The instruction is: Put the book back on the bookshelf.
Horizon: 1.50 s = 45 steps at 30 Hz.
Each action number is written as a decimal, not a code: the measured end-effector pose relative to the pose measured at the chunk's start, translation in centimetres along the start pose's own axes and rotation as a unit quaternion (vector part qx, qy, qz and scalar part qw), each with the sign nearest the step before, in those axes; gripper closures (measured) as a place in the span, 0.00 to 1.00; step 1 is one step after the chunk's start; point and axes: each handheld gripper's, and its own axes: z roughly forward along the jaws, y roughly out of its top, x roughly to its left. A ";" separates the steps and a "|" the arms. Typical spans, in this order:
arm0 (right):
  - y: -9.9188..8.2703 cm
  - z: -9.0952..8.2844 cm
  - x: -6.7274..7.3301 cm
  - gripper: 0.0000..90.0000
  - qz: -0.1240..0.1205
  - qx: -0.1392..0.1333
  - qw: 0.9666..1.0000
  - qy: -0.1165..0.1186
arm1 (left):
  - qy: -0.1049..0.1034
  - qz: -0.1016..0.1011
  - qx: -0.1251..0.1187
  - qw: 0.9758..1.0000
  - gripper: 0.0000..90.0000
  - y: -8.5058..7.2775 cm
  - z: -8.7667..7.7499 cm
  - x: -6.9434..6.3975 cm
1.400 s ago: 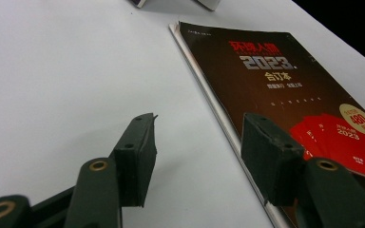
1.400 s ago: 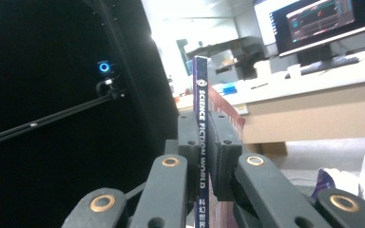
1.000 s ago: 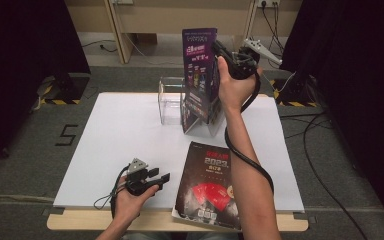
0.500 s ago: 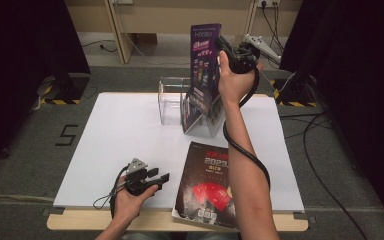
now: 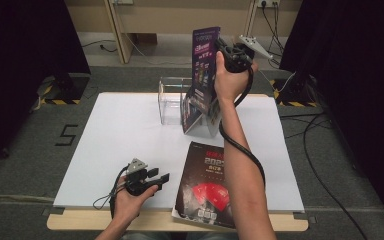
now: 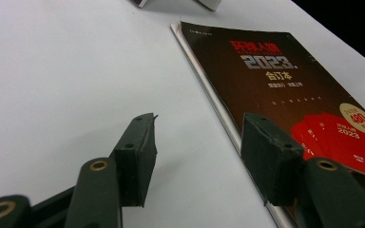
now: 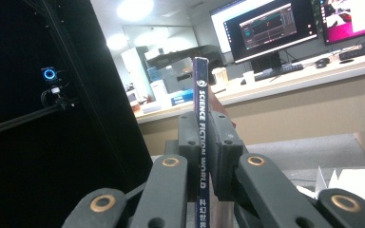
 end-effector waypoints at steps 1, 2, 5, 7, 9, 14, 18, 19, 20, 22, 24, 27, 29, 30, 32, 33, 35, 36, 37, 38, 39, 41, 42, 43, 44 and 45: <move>0.1 0.1 0.0 0.95 -0.001 -0.002 1.000 -0.001 | 0.000 0.000 0.000 1.000 0.50 0.0 0.0 0.0; 0.2 0.2 0.1 0.95 -0.005 -0.003 1.000 -0.003 | 0.000 -0.001 0.000 1.000 0.50 0.0 0.0 0.0; 0.4 0.5 0.2 0.95 -0.009 -0.009 1.000 -0.008 | 0.000 -0.001 -0.001 1.000 0.50 0.0 0.0 0.0; 0.2 0.6 0.2 0.94 -0.011 -0.011 1.000 -0.010 | 0.000 -0.001 -0.001 1.000 0.50 0.0 0.0 0.0; -0.2 0.8 0.1 0.94 -0.012 -0.009 1.000 -0.015 | -0.001 -0.001 0.000 1.000 0.50 -0.1 0.0 0.0; -1.6 1.2 -0.4 0.94 -0.009 0.002 1.000 -0.026 | -0.002 0.000 0.004 1.000 0.50 -0.2 0.1 0.0; -2.5 1.6 -0.3 0.94 -0.013 0.011 0.999 -0.031 | -0.001 0.000 0.004 1.000 0.50 -0.2 0.1 0.1; -2.8 1.7 -0.2 0.94 -0.014 0.014 0.999 -0.031 | -0.001 -0.001 0.003 1.000 0.50 -0.2 0.1 0.0; -3.0 1.9 -0.1 0.94 -0.017 0.016 0.999 -0.032 | -0.001 0.000 0.003 1.000 0.50 -0.2 0.1 0.0; -3.6 2.0 0.1 0.94 -0.022 0.023 0.999 -0.032 | -0.001 0.001 0.004 1.000 0.50 -0.3 0.1 0.0; -4.1 2.1 0.3 0.94 -0.033 0.028 0.999 -0.031 | -0.002 0.001 0.006 1.000 0.50 -0.3 0.2 0.0; -5.1 2.2 0.6 0.94 -0.045 0.040 0.998 -0.031 | -0.001 0.002 0.006 1.000 0.50 -0.4 0.2 0.0; -5.7 2.2 0.8 0.94 -0.050 0.045 0.997 -0.031 | -0.001 0.003 0.007 1.000 0.50 -0.4 0.1 0.0; -5.9 2.1 0.8 0.94 -0.053 0.045 0.997 -0.029 | 0.000 0.002 0.006 1.000 0.50 -0.4 0.1 0.0; -6.0 2.0 1.1 0.94 -0.060 0.046 0.997 -0.029 | 0.000 0.002 0.007 1.000 0.50 -0.4 0.2 0.1; -6.0 2.0 1.2 0.94 -0.063 0.048 0.996 -0.027 | 0.000 0.001 0.007 1.000 0.50 -0.4 0.2 0.1; -6.0 1.7 1.2 0.94 -0.065 0.049 0.996 -0.028 | 0.000 0.001 0.007 1.000 0.50 -0.4 0.2 0.0; -6.0 1.6 1.1 0.94 -0.066 0.048 0.996 -0.027 | -0.001 0.001 0.007 1.000 0.50 -0.4 0.2 0.0; -6.0 1.4 1.0 0.94 -0.063 0.049 0.996 -0.028 | 0.000 0.001 0.007 1.000 0.50 -0.4 0.2 0.0; -6.0 1.1 0.9 0.93 -0.062 0.050 0.996 -0.028 | 0.000 0.001 0.006 1.000 0.50 -0.4 0.1 0.0; -6.0 0.8 0.8 0.93 -0.062 0.052 0.996 -0.029 | -0.001 0.001 0.007 1.000 0.50 -0.4 0.1 0.0; -6.0 0.3 0.5 0.92 -0.057 0.061 0.996 -0.024 | 0.000 0.001 0.006 1.000 0.50 -0.4 0.1 0.0; -6.0 -0.1 0.4 0.91 -0.060 0.064 0.996 -0.026 | -0.001 0.001 0.007 1.000 0.50 -0.4 0.1 0.0; -6.0 -0.4 0.2 0.90 -0.059 0.068 0.996 -0.026 | -0.001 0.002 0.006 1.000 0.50 -0.4 0.1 0.0; -6.1 -0.7 0.0 0.89 -0.052 0.071 0.996 -0.022 | 0.000 0.002 0.006 1.000 0.50 -0.4 0.1 0.0; -6.1 -1.1 -0.1 0.89 -0.047 0.074 0.996 -0.023 | 0.000 0.002 0.006 1.000 0.50 -0.4 0.2 0.0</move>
